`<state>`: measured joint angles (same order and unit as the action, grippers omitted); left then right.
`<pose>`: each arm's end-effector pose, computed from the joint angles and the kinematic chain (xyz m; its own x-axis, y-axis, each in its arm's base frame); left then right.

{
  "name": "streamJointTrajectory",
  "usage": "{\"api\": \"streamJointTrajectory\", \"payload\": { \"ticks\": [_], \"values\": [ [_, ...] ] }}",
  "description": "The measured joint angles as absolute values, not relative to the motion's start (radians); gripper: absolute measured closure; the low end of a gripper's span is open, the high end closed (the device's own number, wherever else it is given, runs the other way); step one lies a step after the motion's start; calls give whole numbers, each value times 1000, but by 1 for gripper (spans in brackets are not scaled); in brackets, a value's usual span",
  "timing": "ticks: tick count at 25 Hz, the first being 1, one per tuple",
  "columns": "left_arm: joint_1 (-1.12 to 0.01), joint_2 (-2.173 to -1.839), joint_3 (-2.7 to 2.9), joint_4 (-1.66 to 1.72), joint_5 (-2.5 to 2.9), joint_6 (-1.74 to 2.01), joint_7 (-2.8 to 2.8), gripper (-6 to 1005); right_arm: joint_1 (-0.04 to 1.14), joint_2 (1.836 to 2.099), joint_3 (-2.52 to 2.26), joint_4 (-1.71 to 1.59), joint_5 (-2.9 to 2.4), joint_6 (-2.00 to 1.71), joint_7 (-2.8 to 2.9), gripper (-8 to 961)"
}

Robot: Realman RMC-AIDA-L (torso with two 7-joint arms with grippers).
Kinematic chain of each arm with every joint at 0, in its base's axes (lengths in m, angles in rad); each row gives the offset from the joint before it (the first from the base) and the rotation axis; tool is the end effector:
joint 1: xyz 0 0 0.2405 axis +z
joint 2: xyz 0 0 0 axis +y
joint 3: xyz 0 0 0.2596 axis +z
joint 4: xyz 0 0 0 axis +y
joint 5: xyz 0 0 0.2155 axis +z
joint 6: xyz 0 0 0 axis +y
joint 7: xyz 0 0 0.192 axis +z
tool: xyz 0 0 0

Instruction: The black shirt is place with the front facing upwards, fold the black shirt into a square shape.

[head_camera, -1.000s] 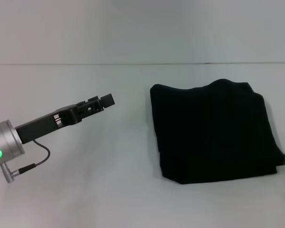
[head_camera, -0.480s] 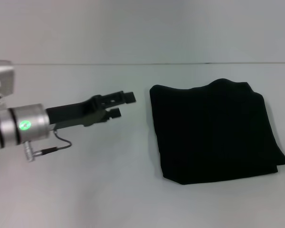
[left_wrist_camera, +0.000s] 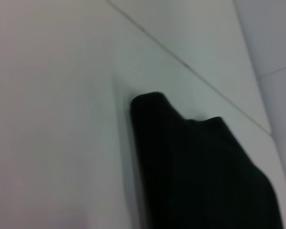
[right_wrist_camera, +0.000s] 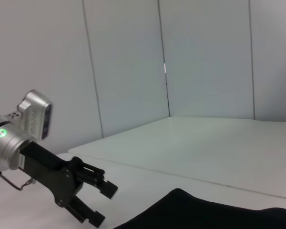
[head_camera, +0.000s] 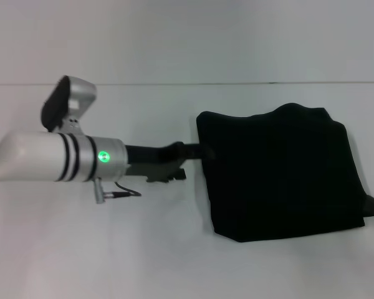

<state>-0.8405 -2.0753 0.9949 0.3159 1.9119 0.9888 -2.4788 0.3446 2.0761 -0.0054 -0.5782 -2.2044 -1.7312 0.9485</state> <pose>-0.2154 0.4253 -0.1283 0.0304 0.9241 0.3810 0.9905 -0.0789 0.1123 0.3430 0.2854 0.0157 0.7275 -0.1719 -0.6642 -0.5716 -0.6873 -0.4482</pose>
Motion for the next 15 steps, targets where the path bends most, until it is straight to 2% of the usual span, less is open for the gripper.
{"api": "streamJointTrajectory", "payload": {
  "ticks": [4, 10, 15],
  "values": [
    [-850, -2102, 1022, 307, 1917, 949, -2518, 131, 336, 2080, -4, -581, -2207, -1733, 939, 71],
    [-849, -2143, 1024, 305, 1918, 904, -2521, 133, 331, 2077, -7, -575, -2207, -1738, 937, 71],
    [-854, -2158, 1030, 306, 1918, 880, -2517, 134, 330, 2079, -7, -574, -2207, -1741, 938, 71]
  ]
}}
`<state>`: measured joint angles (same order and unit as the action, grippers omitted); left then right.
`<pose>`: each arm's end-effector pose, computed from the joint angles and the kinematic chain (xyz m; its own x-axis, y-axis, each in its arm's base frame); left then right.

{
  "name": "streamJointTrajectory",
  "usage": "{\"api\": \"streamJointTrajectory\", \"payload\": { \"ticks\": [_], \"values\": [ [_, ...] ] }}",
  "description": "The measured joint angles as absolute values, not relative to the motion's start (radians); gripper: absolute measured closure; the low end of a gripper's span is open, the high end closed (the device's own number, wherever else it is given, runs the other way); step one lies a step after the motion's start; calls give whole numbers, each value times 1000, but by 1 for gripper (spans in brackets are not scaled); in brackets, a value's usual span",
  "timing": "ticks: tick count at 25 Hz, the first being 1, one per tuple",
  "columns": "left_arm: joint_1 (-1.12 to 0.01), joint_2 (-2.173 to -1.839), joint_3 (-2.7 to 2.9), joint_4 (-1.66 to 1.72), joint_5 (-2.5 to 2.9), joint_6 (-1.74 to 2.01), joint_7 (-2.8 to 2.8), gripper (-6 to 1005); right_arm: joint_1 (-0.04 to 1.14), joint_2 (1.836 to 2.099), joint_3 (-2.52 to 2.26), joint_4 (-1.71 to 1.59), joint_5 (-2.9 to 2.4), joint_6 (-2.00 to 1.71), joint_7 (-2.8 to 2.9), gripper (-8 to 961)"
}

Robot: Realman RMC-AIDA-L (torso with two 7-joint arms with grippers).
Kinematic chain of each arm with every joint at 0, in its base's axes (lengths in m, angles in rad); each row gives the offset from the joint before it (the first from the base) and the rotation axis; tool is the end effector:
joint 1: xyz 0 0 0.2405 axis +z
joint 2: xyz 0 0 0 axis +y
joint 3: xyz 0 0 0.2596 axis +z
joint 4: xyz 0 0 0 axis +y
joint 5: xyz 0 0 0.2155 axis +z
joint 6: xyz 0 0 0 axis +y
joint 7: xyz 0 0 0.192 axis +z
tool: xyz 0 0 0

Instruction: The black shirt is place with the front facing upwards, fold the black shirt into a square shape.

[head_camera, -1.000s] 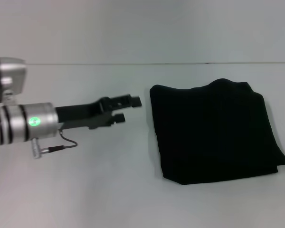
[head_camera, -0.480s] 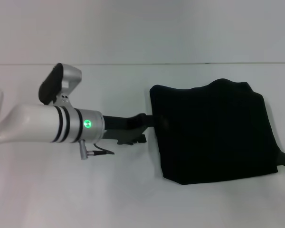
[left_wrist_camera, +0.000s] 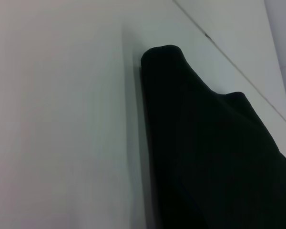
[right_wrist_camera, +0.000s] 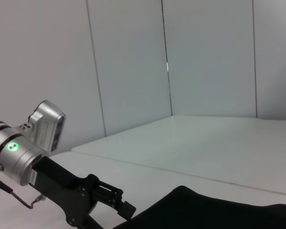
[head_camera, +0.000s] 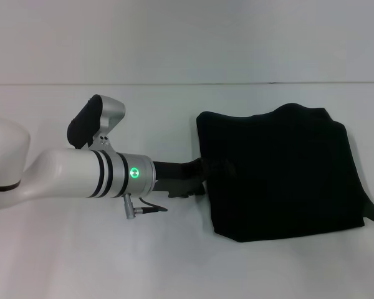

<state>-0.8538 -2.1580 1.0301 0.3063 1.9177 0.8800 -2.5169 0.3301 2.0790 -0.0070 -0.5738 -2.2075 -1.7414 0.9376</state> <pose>-0.2044 0.4137 -0.1664 -0.0034 0.9277 0.3733 0.9944 -0.0362 0.0991 0.3444 0.2788 0.0130 0.7254 -0.1747 -0.6657 -0.5725 -0.6900 -0.4428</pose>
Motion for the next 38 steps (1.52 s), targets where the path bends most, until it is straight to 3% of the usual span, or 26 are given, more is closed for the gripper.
{"api": "streamJointTrajectory", "payload": {
  "ticks": [17, 20, 31, 35, 38],
  "values": [
    [-866, -2168, 1046, 315, 1907, 854, -2481, 139, 328, 2083, -6, -572, -2207, -1749, 946, 71],
    [-866, -2168, 1046, 316, 1907, 856, -2478, 328, 327, 2084, -5, -572, -2207, -1749, 946, 71],
    [-864, -2163, 1039, 316, 1907, 863, -2454, 802, 327, 2085, 3, -571, -2203, -1757, 945, 71],
    [-850, -2144, 1030, 329, 1907, 890, -2433, 868, 329, 2085, 12, -571, -2200, -1759, 945, 71],
    [-817, -2106, 1015, 339, 1906, 916, -2433, 884, 337, 2085, 20, -571, -2200, -1760, 944, 71]
  ]
}}
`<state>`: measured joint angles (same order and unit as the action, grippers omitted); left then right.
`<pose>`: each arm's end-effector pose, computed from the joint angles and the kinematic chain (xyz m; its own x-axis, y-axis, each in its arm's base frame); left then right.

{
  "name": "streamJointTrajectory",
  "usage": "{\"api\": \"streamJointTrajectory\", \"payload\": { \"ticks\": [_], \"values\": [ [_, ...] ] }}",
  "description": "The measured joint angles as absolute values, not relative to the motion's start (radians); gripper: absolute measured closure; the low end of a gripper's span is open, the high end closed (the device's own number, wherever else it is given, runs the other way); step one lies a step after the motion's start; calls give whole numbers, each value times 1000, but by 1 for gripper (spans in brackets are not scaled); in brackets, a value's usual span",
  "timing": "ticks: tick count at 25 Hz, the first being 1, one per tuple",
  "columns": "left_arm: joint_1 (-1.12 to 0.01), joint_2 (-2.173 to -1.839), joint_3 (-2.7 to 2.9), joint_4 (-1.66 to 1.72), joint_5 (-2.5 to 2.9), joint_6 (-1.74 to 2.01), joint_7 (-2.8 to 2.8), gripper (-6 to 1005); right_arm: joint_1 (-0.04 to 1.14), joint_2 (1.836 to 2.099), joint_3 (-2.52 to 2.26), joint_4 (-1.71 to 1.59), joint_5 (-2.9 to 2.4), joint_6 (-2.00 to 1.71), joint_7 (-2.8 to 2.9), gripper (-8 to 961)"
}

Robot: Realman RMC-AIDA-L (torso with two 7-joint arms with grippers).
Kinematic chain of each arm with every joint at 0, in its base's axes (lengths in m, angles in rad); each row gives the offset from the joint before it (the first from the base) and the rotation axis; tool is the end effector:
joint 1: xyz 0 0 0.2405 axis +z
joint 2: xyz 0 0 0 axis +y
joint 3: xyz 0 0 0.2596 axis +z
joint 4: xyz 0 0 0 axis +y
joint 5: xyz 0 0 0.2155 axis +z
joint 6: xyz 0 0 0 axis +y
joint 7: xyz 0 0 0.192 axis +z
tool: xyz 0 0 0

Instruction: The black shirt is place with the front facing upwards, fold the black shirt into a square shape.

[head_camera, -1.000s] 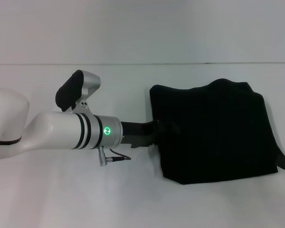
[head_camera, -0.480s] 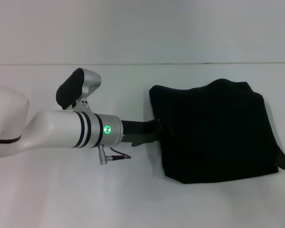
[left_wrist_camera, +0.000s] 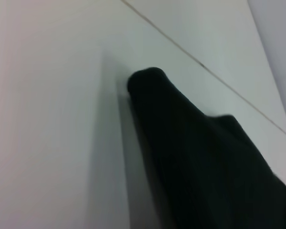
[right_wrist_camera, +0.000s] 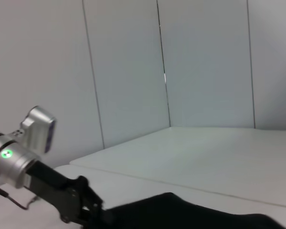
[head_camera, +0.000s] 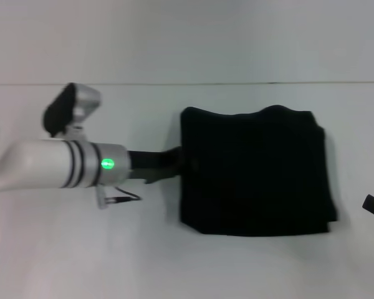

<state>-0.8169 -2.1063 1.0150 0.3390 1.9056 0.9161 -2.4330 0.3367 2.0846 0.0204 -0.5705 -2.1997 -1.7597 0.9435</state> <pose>-0.2216 0.4255 -0.1368 0.0655 0.9043 0.4219 0.9926 -0.1025 0.0656 0.3395 0.2803 0.0150 0.7040 -0.1573 -0.6926 -0.5835 -0.6839 -0.4378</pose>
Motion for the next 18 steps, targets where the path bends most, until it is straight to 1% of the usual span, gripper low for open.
{"api": "streamJointTrajectory", "payload": {
  "ticks": [5, 8, 11, 17, 18],
  "values": [
    [-732, -2031, 958, 357, 1903, 946, -2429, 884, 351, 2085, 31, -564, -2199, -1749, 938, 71],
    [-698, -2006, 919, 357, 1902, 978, -2399, 883, 359, 2086, 41, -546, -2198, -1744, 936, 71],
    [-687, -2003, 895, 356, 1902, 1000, -2374, 883, 368, 2086, 43, -533, -2197, -1738, 934, 71],
    [-678, -2013, 873, 363, 1897, 1019, -2264, 883, 374, 2086, 46, -511, -2197, -1732, 908, 71],
    [-673, -2015, 859, 369, 1894, 1032, -2236, 864, 375, 2086, 48, -506, -2196, -1730, 903, 71]
  ]
}}
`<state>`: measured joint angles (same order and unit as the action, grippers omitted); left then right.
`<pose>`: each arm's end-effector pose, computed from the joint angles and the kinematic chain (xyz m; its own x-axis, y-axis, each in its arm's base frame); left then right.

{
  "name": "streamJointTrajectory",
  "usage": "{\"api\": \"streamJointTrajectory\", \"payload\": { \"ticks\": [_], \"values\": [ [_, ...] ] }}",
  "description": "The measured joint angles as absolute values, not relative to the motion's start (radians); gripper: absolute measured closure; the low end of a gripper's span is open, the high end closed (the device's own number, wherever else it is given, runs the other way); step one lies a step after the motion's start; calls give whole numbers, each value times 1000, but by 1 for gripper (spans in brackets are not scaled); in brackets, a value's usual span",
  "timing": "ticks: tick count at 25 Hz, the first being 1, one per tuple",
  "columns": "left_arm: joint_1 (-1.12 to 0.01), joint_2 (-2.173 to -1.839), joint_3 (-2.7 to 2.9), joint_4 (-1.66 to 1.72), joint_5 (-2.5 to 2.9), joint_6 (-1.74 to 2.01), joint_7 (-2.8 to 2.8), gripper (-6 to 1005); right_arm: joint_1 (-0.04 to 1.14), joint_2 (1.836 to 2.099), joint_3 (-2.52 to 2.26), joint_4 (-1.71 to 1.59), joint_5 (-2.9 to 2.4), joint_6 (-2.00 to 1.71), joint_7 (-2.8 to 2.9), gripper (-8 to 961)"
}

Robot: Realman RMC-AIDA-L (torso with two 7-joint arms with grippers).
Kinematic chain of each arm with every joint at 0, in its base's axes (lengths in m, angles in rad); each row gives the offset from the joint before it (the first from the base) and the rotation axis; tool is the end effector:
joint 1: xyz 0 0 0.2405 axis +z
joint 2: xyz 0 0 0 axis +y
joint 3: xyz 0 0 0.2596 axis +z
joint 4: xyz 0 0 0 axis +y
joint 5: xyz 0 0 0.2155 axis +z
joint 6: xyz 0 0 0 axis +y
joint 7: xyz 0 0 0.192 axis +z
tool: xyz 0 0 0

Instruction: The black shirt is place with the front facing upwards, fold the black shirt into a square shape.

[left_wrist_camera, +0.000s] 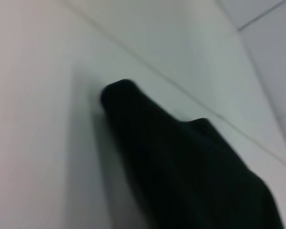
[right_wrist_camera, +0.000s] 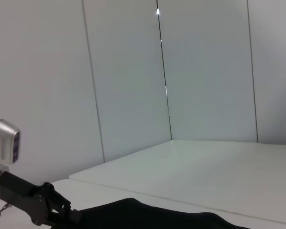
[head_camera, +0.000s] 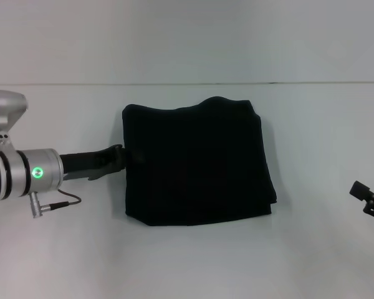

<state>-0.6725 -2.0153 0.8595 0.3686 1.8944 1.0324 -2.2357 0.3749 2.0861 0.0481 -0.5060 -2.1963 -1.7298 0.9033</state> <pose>-0.2839 0.4187 -0.0742 0.0810 0.8437 0.5307 0.9902 -0.1288 0.0535 0.3285 0.2946 0.0063 0.6882 -0.1214 -0.7153 -0.5789 -0.6862 -0.4404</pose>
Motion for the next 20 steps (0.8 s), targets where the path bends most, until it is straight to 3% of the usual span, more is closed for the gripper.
{"api": "streamJointTrajectory", "payload": {
  "ticks": [5, 7, 14, 20],
  "values": [
    [-609, -2024, 769, 439, 1888, 1159, -2014, 771, 376, 2086, 51, -476, -2196, -1721, 831, 71],
    [-564, -2034, 728, 482, 1878, 1260, -1796, 681, 376, 2086, 50, -451, -2197, -1719, 768, 71],
    [-406, -2120, 675, 582, 1851, 1465, -1252, 373, 374, 2088, 13, -366, -2232, -1651, 685, 71],
    [-320, -2149, 684, 545, 1858, 1476, -1087, 207, 346, 2092, -10, -279, -2247, -1520, 591, 71]
  ]
}}
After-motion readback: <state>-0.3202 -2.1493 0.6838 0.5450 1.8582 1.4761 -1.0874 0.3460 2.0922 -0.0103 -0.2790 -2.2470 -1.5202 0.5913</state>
